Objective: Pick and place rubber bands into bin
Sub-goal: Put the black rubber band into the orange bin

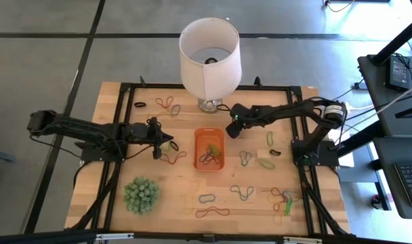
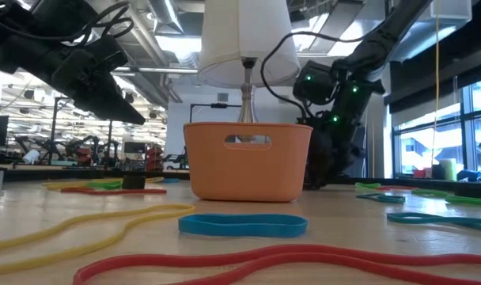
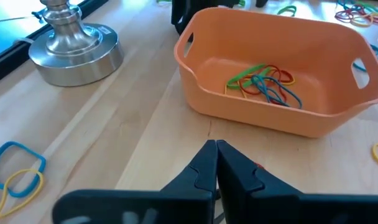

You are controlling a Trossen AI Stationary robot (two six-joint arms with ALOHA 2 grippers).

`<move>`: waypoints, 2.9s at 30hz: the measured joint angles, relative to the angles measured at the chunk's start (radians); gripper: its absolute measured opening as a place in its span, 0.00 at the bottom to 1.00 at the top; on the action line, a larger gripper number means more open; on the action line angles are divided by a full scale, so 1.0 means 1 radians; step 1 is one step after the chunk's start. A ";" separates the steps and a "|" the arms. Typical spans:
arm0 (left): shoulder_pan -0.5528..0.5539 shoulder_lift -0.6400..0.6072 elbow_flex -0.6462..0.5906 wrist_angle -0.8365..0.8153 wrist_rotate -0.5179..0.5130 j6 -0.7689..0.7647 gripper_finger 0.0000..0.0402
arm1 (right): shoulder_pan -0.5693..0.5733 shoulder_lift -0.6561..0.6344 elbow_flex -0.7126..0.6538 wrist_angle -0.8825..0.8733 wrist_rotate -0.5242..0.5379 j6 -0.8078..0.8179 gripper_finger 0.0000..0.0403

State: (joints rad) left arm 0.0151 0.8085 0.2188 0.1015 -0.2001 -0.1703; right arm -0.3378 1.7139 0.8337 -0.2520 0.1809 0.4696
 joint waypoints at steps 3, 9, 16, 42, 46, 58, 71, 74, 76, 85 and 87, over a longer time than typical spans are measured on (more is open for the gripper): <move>0.000 0.000 0.000 0.000 0.000 -0.001 0.02 | 0.000 0.007 0.002 0.002 -0.011 -0.002 0.41; 0.000 0.000 0.000 0.000 -0.019 -0.002 0.01 | 0.000 0.007 0.003 0.002 -0.045 -0.010 0.12; 0.000 0.000 0.000 0.004 -0.018 -0.002 0.02 | 0.004 -0.055 -0.002 -0.079 -0.053 -0.029 0.03; 0.000 0.000 0.000 0.004 -0.079 0.007 0.02 | 0.277 -0.443 0.122 -0.186 0.065 -0.143 0.01; 0.000 0.000 0.000 0.011 -0.094 0.076 0.01 | 0.317 -0.353 0.246 -0.185 0.063 -0.195 0.00; 0.000 0.000 0.000 0.123 0.075 0.106 0.02 | 0.342 0.056 0.586 -0.367 -0.079 -0.319 0.01; 0.000 0.000 0.000 0.126 0.098 0.106 0.02 | 0.341 0.318 0.744 -0.490 -0.160 -0.349 0.01; 0.000 0.000 0.000 0.126 0.098 0.106 0.02 | 0.341 0.343 0.744 -0.483 -0.160 -0.343 0.01; 0.000 0.000 0.000 0.126 0.098 0.106 0.01 | 0.341 0.359 0.744 -0.474 -0.174 -0.344 0.01; 0.000 0.000 0.000 0.127 0.097 0.106 0.02 | 0.341 0.436 0.744 -0.444 -0.210 -0.335 0.03; 0.000 0.000 0.000 0.127 0.097 0.105 0.02 | 0.341 0.443 0.744 -0.444 -0.210 -0.318 0.06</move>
State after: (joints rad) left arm 0.0151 0.8085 0.2188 0.2286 -0.1028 -0.0649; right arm 0.0036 2.1564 1.5776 -0.6959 -0.0290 0.1519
